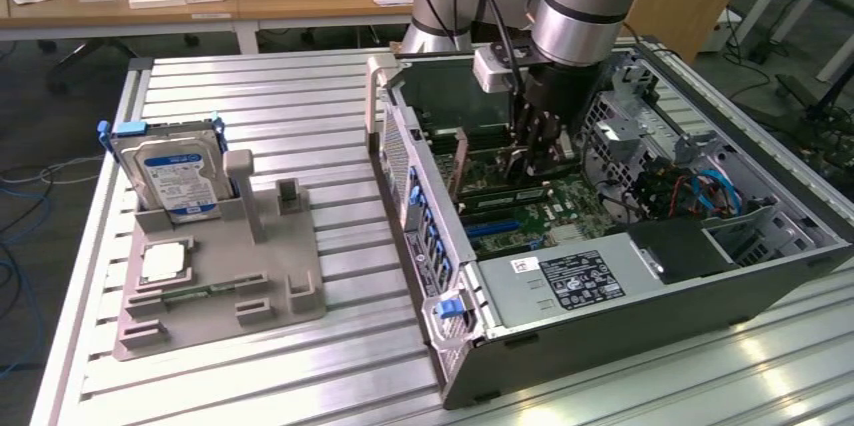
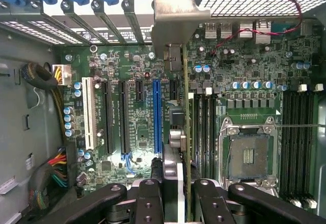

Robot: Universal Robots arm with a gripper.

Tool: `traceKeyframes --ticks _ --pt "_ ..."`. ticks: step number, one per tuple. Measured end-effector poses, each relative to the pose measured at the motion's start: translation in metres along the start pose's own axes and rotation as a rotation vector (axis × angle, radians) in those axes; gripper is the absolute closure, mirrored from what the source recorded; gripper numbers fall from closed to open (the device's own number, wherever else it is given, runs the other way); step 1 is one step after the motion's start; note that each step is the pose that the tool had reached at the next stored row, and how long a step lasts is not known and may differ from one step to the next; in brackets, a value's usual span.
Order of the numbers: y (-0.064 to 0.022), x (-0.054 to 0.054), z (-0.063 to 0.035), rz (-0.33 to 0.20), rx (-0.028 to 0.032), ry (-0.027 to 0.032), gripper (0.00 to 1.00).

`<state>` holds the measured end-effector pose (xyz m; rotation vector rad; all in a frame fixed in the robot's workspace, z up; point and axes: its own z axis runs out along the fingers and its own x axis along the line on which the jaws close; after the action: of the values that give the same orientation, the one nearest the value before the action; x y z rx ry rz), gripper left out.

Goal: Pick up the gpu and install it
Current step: 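Insert the gpu into the slot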

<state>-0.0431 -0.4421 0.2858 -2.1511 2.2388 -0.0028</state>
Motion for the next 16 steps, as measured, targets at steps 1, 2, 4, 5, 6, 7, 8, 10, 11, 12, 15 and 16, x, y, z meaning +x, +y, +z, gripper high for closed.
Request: traceKeyframes --ticks 1,2,4,5,6,7,8,10,11,12,15,16 --pt "0.0 0.0 0.0001 0.0 0.0 0.0 0.72" --pt "0.0 0.0001 0.0004 0.0 0.0001 -0.0001 0.72" --pt "-0.0001 0.0042 0.0009 0.0 0.0 -0.0001 0.72" --pt "-0.0002 0.0058 0.001 0.0 0.0001 -0.0002 0.72" --pt "-0.0003 0.0071 0.0011 0.0 0.0001 -0.0001 0.72" --pt "-0.0002 0.0078 0.0013 0.0 0.0001 0.0 0.72" --pt "0.0001 0.0081 0.0017 0.0 0.0001 -0.0003 0.72" --pt "0.0027 0.0083 0.0022 0.0 0.0001 -0.0001 0.72" --pt "0.0044 0.0084 0.0028 0.0 0.0 0.0 0.72" --pt "0.0056 0.0085 0.0037 0.0 0.0 -0.0001 0.72" --pt "0.0061 0.009 0.0071 0.0 0.0001 -0.0001 0.72" --pt "0.0061 0.0098 0.0078 0.0 0.0 0.0001 0.72"
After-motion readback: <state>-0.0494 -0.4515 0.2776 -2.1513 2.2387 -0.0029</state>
